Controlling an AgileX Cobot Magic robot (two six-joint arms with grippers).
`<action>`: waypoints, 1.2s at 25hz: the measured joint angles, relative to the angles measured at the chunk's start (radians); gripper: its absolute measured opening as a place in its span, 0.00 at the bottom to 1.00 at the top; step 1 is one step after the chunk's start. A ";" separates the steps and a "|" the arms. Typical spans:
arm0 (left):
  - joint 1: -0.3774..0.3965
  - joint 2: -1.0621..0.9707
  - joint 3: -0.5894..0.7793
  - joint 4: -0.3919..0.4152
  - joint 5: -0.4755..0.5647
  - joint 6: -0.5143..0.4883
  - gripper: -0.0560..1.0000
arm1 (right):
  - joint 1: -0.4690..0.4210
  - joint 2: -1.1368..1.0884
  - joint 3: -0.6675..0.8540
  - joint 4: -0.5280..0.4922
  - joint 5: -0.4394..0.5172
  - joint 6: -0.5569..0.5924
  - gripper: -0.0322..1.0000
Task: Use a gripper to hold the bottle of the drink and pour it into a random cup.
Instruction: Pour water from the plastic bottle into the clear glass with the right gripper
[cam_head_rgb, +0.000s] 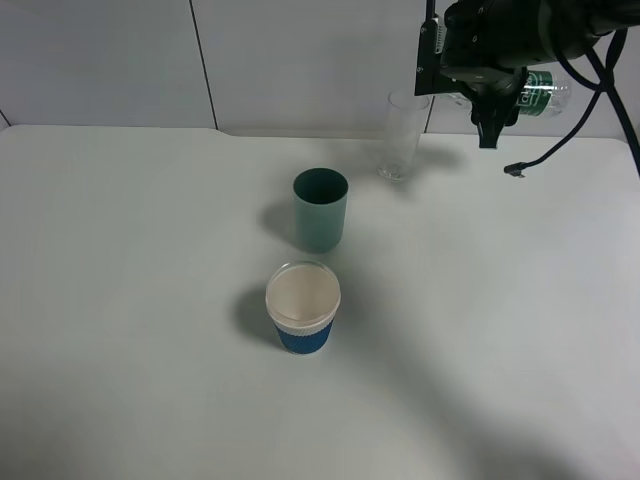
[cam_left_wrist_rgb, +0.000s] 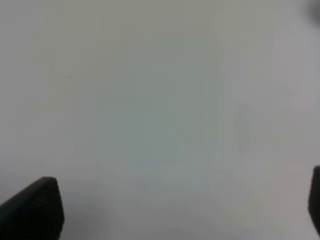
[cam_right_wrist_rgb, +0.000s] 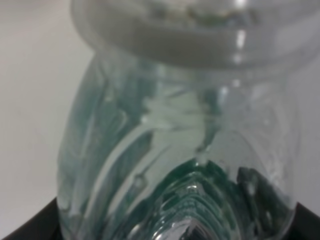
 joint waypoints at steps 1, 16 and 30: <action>0.000 0.000 0.000 0.000 0.000 0.000 0.99 | 0.000 0.000 -0.003 0.001 0.003 0.000 0.58; 0.000 0.000 0.000 0.000 0.000 0.000 0.99 | 0.011 0.000 -0.048 0.007 0.025 -0.021 0.58; 0.000 0.000 0.000 0.000 0.000 0.000 0.99 | 0.012 0.000 -0.048 0.007 0.032 -0.093 0.58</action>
